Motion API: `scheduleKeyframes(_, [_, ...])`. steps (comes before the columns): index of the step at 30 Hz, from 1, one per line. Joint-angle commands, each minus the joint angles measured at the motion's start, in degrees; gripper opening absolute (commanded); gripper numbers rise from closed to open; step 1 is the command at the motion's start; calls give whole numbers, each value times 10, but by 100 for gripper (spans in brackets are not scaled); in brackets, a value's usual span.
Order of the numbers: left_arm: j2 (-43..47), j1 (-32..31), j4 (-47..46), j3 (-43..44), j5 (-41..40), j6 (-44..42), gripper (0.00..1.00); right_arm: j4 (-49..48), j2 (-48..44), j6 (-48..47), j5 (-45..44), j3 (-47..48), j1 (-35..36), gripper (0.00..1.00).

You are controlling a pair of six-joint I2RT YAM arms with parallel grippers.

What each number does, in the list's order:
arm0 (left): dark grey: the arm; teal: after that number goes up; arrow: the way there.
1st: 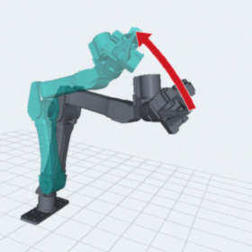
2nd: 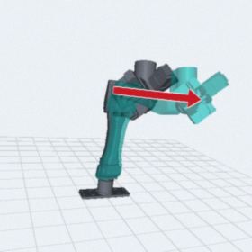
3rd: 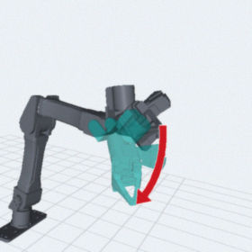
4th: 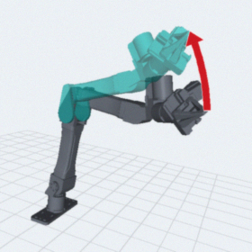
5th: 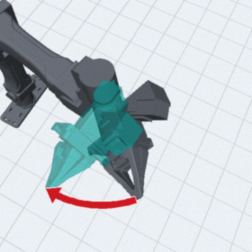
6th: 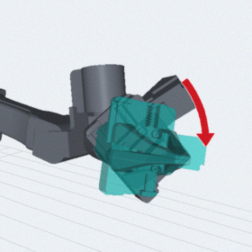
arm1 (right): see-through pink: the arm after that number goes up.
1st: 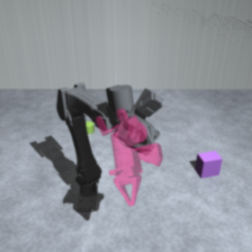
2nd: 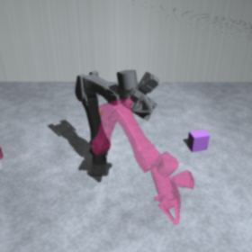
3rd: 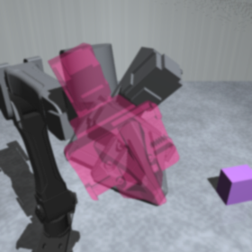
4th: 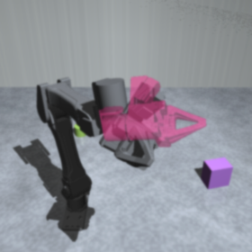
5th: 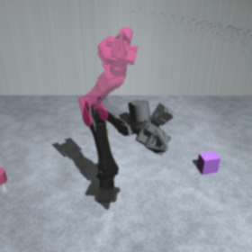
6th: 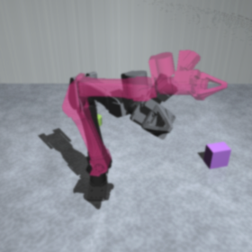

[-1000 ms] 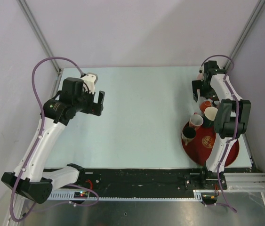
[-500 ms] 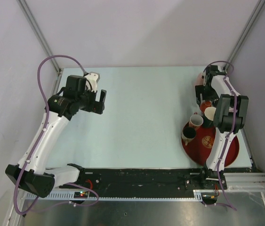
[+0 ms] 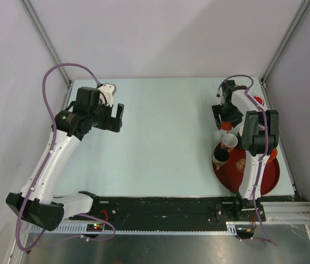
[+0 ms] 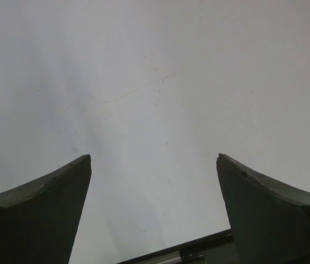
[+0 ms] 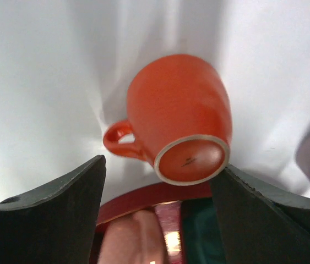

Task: Turn the mug right side up

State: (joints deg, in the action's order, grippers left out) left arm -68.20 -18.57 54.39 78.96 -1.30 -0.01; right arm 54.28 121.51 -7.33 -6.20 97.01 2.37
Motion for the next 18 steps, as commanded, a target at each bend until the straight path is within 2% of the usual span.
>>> scheduleKeyframes(1, [11, 4, -14, 24, -3, -5, 98, 26, -35, 3, 53, 12, 30, 79])
scheduleKeyframes(7, [10, 4, -15, 24, 0, -5, 98, 29, -32, -7, 12, 27, 40, 85])
scheduleKeyframes(13, [11, 5, -16, 24, 3, -5, 98, 10, 3, 1, 0, 55, 42, 96])
scheduleKeyframes(18, [14, 4, -16, 23, -3, -7, 98, -5, 14, -49, -22, 60, 46, 98])
